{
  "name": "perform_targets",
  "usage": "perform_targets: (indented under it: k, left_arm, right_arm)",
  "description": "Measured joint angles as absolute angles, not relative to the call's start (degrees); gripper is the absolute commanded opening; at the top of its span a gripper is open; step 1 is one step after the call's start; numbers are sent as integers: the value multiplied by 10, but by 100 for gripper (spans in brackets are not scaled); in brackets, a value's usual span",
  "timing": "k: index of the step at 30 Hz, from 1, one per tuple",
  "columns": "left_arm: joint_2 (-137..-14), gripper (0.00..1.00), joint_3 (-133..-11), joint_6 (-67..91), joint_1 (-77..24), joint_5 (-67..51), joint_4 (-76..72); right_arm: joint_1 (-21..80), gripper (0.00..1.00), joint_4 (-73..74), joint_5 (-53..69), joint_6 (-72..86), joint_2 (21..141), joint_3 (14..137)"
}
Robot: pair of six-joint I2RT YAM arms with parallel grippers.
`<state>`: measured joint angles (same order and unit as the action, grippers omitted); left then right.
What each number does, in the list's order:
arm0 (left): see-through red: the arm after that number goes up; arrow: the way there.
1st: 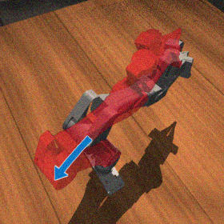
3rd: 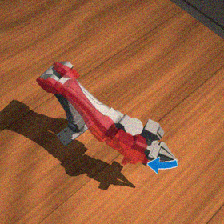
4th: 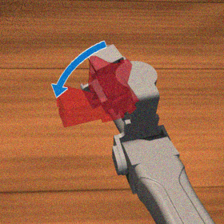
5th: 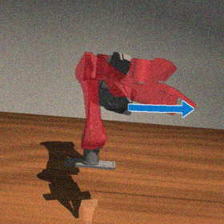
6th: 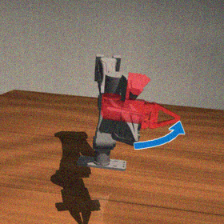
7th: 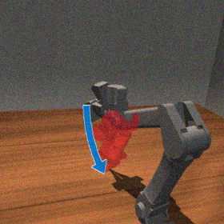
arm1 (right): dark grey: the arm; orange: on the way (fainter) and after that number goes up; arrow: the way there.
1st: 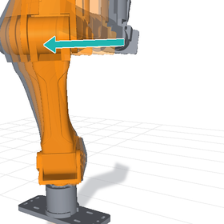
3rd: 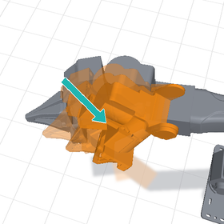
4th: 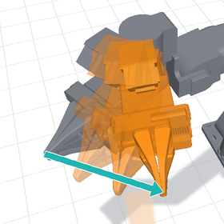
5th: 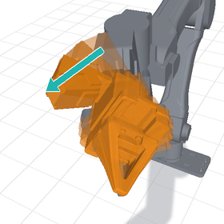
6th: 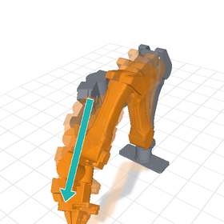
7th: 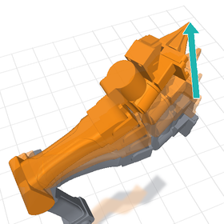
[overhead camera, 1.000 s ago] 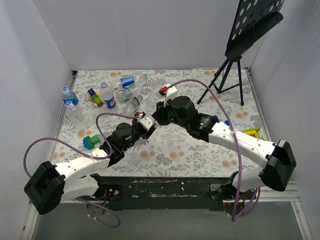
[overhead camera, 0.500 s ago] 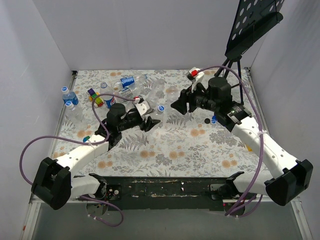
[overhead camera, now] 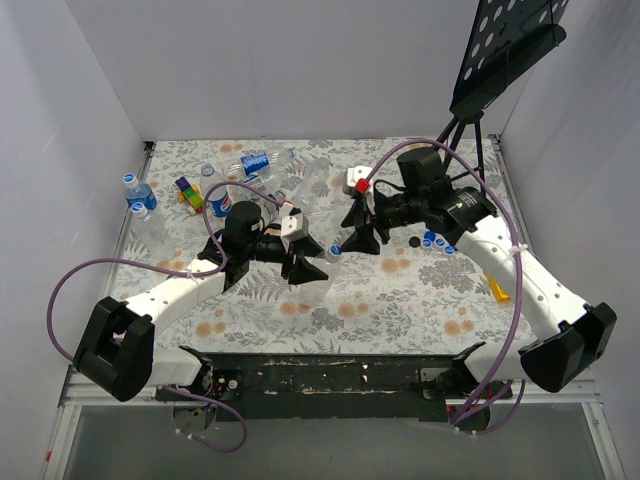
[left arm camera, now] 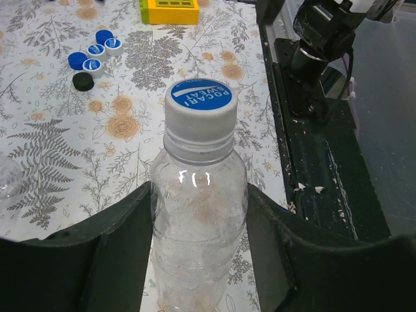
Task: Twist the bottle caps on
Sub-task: Screw the bottle cap onto the plastic bottle.
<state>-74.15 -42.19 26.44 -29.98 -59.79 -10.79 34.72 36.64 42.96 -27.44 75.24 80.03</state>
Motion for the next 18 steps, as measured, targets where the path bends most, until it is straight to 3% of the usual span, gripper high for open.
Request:
perform_targets:
  k: [18]
  left_arm:
    - [-741,0,-422,264,-298,-632,-105]
  right_arm:
    - [403,51,464,425,-387,820,846]
